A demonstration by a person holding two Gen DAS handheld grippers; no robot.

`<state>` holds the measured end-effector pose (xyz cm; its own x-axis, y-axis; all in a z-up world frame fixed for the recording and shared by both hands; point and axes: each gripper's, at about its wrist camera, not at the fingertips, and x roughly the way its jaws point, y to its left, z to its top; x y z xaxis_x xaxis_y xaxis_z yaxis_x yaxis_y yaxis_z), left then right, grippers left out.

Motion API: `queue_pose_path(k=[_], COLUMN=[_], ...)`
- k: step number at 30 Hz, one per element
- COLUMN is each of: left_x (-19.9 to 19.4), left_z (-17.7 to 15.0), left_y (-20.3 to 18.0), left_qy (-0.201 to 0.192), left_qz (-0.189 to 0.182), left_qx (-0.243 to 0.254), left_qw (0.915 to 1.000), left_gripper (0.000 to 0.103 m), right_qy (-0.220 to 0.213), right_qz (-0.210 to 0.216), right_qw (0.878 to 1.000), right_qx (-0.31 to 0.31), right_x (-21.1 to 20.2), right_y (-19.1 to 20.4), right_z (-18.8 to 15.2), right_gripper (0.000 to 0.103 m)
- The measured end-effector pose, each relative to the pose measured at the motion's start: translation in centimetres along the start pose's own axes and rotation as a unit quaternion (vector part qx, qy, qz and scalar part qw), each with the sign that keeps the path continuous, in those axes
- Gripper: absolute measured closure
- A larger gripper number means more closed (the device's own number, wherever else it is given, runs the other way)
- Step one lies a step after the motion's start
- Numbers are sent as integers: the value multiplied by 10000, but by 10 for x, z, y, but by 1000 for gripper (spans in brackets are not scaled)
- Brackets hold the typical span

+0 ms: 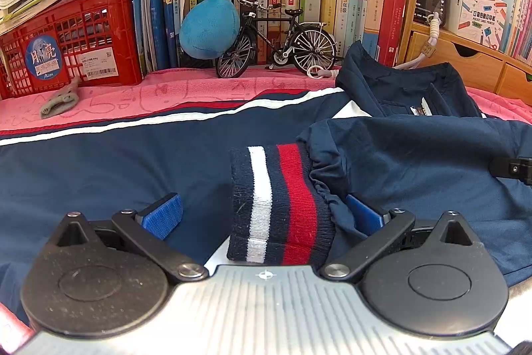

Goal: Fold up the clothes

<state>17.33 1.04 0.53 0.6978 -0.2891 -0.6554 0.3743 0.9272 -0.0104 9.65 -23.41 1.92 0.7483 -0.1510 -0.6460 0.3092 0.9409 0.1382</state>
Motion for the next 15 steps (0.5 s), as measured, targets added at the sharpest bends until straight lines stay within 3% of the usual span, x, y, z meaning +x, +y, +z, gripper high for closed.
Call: queue_pose_path(k=[2,3,5,7,9,13,15], left_x=[0,0,0,0,0,-1,-2], left_z=[0,0,0,0,0,1,1], left_y=[-1,-1,-1,0,0,0,0], left_qy=[0,0,1,0,0,0,-20], left_qz=[7,13,12,10,8,7,-35], left_qx=[-5,-7,-8,-4,-4,-4,-11], left_qw=[10000,10000,10000,10000,10000,10000,10000], left_gripper=[0,0,0,0,0,0,0], right_qy=[-44,-56,85,66,-199,-654,-694], right_qz=[-448,-625,-1149,-1506,-1546,-738,-489], right_qw=[9980,9964,9933,9863,9812,9846,9894], right_qx=[-444,-569,-36,672,1140,1445,1179], right_x=[12,18,31,24,2,-61,-88], right_y=[-8,-17,-54,-93,-125,-164,-167], right_z=[6,10,27,39,44,12,-15], right_gripper=[37,24,20,28,29,28,27])
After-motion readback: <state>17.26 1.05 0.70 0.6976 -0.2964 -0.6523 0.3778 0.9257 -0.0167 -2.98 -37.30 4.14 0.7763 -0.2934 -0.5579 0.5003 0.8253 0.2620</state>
